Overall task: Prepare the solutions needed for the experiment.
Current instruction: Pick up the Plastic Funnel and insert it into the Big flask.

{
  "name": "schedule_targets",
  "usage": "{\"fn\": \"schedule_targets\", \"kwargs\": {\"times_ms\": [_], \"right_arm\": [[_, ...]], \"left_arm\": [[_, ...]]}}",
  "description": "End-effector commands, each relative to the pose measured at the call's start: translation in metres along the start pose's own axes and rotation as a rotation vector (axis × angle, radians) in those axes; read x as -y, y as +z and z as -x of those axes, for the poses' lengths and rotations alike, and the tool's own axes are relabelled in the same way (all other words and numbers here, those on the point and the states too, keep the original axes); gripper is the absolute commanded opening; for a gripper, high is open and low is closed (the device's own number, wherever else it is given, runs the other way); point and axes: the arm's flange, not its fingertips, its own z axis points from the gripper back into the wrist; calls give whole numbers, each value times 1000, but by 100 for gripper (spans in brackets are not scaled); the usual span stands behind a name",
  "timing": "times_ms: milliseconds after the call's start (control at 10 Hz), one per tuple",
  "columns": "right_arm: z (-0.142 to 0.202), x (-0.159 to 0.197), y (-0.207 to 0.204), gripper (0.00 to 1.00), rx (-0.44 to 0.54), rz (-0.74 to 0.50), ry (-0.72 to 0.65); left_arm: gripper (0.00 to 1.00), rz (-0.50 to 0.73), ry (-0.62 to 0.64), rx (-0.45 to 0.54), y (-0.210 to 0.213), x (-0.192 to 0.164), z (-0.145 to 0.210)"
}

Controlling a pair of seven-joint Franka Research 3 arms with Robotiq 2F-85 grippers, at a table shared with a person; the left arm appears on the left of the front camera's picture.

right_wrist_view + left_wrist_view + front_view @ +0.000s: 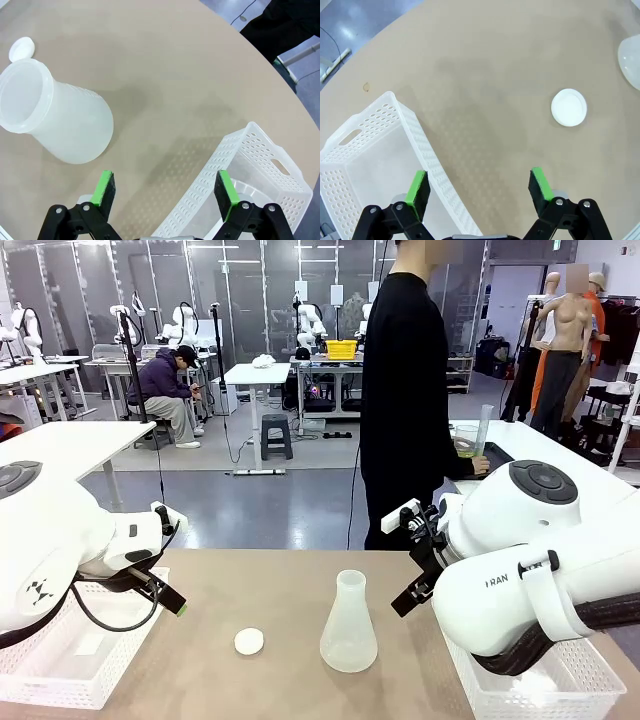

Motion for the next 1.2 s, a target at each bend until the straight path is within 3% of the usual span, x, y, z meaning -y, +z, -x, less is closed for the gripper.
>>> {"fn": "schedule_targets", "kwargs": {"times_ms": [0, 400, 500, 600, 700, 800, 1100], "right_arm": [[0, 0, 0, 100, 0, 0, -2], [0, 0, 0, 100, 0, 0, -2], [0, 0, 0, 100, 0, 0, 0], [-5, 13, 10, 100, 39, -46, -94], [-10, 31, 17, 100, 113, -157, -188], [-15, 46, 11, 100, 112, -241, -297], [-20, 63, 25, 100, 219, -544, -514]], "left_arm": [[100, 0, 1, 0, 0, 0, 0], [100, 0, 0, 0, 0, 0, 0], [100, 117, 23, 53, 4, -4, -3], [100, 218, 74, 105, 13, -14, -7], [100, 321, 112, 171, 18, -35, -13], [100, 383, 203, 193, 11, -63, -16], [100, 590, 293, 295, 32, -86, -17]]}}
